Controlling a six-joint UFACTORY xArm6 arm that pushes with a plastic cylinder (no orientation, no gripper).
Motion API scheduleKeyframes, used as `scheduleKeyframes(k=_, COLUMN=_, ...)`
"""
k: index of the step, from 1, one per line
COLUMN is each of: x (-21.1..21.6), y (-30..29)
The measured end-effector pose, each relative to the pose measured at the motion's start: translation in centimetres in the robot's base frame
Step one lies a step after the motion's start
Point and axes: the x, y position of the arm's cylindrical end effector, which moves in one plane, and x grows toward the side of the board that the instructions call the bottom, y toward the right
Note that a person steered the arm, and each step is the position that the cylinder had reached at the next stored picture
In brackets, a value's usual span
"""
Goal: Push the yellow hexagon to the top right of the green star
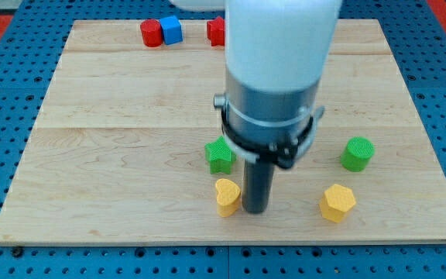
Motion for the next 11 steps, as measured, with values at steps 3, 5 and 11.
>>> scheduleKeyframes(k=3, x=-2.9, y=11.7)
scheduleKeyframes(k=5, x=-4.5, y=14.8)
scheduleKeyframes(k=11, x=-8.6, y=-0.5)
